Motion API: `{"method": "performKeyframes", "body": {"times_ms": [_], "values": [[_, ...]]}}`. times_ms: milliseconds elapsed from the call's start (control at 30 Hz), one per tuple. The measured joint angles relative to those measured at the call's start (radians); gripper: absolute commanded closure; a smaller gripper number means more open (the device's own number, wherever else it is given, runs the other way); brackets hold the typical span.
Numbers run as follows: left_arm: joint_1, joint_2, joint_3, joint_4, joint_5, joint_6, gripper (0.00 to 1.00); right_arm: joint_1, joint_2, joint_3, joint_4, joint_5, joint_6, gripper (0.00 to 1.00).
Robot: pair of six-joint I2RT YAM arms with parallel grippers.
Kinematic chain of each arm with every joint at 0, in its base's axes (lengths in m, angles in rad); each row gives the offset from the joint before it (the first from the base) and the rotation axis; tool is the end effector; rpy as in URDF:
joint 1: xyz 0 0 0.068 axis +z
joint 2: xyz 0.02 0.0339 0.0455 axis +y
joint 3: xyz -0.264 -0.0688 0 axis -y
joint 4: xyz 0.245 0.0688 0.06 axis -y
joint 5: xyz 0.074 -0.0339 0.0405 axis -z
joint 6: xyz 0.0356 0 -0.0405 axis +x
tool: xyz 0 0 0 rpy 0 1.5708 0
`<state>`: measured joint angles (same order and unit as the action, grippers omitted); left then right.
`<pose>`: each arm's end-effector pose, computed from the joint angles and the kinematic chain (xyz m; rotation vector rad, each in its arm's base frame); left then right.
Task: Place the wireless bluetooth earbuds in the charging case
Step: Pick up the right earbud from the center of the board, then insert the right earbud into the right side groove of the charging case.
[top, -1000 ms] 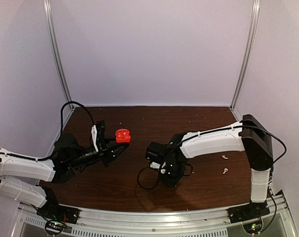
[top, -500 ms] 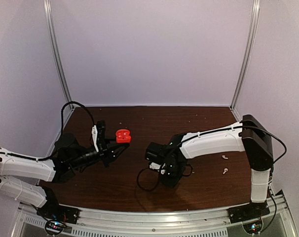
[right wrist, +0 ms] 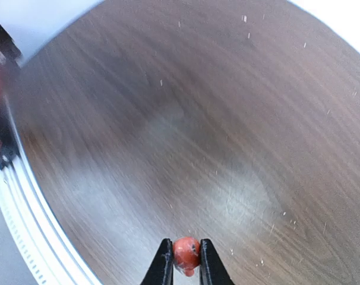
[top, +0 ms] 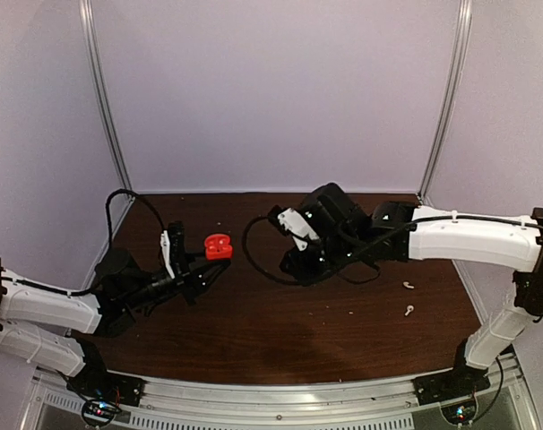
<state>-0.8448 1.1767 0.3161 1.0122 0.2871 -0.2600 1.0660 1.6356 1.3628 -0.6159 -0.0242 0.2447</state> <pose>0.1457 -0.1793 0.2269 0.6745 1.3644 -1.1017 0.1725 0.3140 0.2836 -1.0300 2.3381 0.5771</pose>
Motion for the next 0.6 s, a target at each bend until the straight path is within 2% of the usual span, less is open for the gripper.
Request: {"method": "performKeyframes", "body": {"times_ms": [300,433,600], "values": [[0.0,0.032,-0.048,0.179,0.014,0.004,1.0,0.009,-0.256,-0.131,0.432,-0.023,0.034,0.91],[0.001,0.053,-0.05,0.254,0.067,0.008,1.0,0.047,-0.271,-0.159,0.594,-0.062,0.027,0.92],[0.001,0.062,-0.059,0.327,0.134,0.025,1.0,0.117,-0.244,-0.159,0.715,-0.109,-0.007,0.91]]}}
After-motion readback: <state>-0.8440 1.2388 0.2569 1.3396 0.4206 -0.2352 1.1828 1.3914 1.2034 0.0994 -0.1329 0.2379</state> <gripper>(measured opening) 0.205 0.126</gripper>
